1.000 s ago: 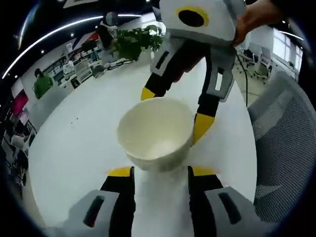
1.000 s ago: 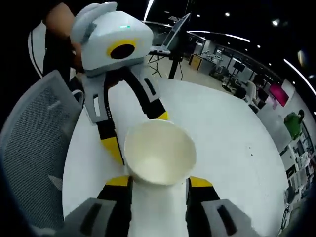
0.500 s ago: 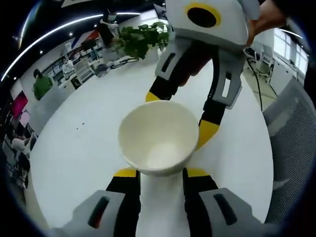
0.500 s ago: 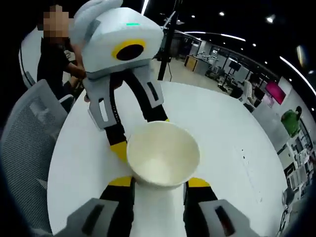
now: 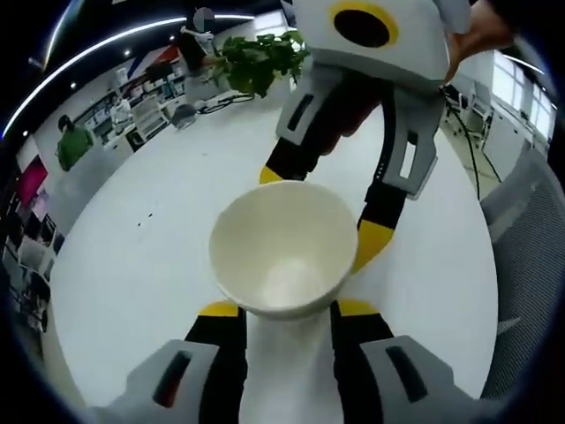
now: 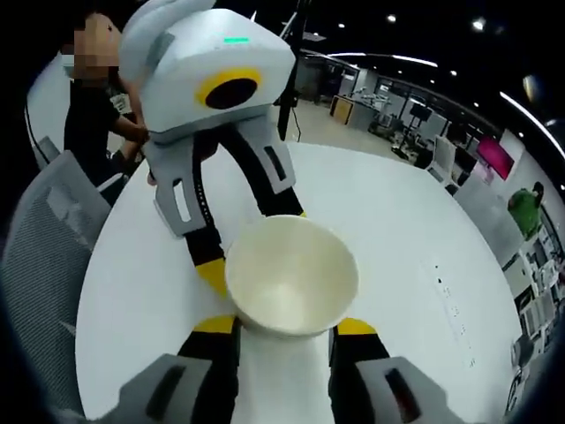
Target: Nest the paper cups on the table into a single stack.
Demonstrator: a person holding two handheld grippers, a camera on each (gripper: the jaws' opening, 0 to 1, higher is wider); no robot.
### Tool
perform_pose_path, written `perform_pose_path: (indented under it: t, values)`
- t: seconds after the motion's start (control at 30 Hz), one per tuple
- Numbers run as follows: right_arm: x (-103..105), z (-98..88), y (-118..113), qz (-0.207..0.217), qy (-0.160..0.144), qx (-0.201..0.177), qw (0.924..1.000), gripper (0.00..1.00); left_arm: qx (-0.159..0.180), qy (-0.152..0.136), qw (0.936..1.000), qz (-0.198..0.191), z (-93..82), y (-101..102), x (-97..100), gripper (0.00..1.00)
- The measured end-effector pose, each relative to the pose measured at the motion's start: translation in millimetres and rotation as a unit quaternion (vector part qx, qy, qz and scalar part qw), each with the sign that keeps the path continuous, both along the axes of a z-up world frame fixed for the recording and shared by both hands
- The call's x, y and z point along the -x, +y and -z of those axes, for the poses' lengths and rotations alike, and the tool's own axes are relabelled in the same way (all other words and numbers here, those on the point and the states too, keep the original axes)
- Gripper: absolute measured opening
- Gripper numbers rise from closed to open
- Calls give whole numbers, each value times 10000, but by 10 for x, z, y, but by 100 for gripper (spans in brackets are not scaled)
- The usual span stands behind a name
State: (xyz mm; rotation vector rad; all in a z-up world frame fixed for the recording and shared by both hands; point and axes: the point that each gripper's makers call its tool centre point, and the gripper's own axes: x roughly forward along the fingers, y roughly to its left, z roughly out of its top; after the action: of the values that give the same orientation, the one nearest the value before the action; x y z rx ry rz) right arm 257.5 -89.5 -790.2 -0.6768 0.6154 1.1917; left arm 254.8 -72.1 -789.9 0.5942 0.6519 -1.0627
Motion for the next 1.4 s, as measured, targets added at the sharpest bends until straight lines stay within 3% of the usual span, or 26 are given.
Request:
perform_pose_path:
  t: [0.23, 0.4, 0.63, 0.83, 1.0, 1.17, 1.3, 1.4]
  values:
    - [-7, -20, -64, 187, 30, -7, 9998, 44, 64, 83, 9998, -197, 28, 82, -18, 42]
    - [-31, -90, -165, 545, 79, -116, 9984, 51, -68, 156, 9996, -237, 145, 171, 6, 48]
    - [56, -77, -323, 771, 73, -129, 9969, 57, 99, 180, 9970, -745, 102, 421, 83, 51]
    - [171, -54, -456, 884, 97, -44, 9960, 58, 287, 152, 9932, -1121, 54, 629, 274, 55]
    - [231, -158, -515, 1106, 8, -164, 9937, 58, 666, 177, 9836, -1665, -55, 808, 418, 56]
    - [248, -193, -575, 1616, 60, -401, 9860, 58, 697, 191, 9796, -1874, -53, 994, 583, 59]
    - [341, -297, -622, 2037, 35, -721, 9764, 58, 1001, 227, 9677, -2302, -111, 1111, 739, 59]
    - [513, -326, -649, 2333, 130, -1008, 9671, 58, 1432, 483, 9503, -2724, -91, 1171, 932, 61]
